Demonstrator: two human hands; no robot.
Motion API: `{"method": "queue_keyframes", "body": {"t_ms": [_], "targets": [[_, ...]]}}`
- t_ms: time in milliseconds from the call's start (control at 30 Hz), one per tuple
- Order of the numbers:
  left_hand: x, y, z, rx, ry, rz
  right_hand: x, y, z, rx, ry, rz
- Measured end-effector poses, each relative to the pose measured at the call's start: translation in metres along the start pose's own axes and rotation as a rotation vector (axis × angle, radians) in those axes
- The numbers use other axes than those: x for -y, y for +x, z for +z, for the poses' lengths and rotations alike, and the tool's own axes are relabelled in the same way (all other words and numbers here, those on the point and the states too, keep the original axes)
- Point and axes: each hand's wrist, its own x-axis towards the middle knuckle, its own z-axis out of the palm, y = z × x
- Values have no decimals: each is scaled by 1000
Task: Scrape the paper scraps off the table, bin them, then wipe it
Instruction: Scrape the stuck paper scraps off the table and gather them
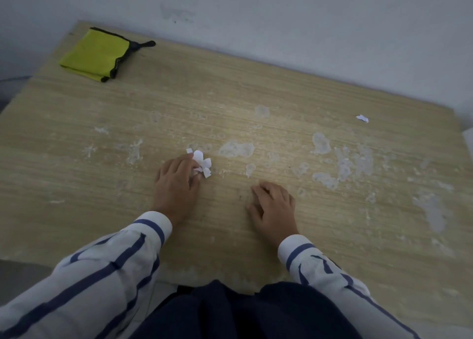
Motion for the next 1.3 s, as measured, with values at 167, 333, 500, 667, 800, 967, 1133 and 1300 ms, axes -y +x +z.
{"method": "queue_keyframes", "body": {"t_ms": [167, 333, 500, 667, 800, 967, 1133, 1300], "targets": [[-5, -11, 2, 0, 62, 76, -4, -6, 1, -17, -17, 37], [-23, -26, 19, 187, 262, 276, -4, 9, -2, -92, 23, 158], [-28, -28, 28, 218, 355, 320, -5, 22, -5, -131, -50, 136], [-29, -26, 29, 219, 410, 359, -10, 23, -6, -134, -39, 101], [-28, -27, 31, 205, 396, 363, -15, 8, -4, -50, -78, -7], [-29, -26, 31, 209, 408, 378, -16, 8, -4, -51, -111, -27], [-28, -26, 31, 209, 405, 410, -13, 14, -1, -128, -168, -22], [-31, -26, 31, 187, 391, 431, -10, 20, -5, -146, -278, -115]]}}
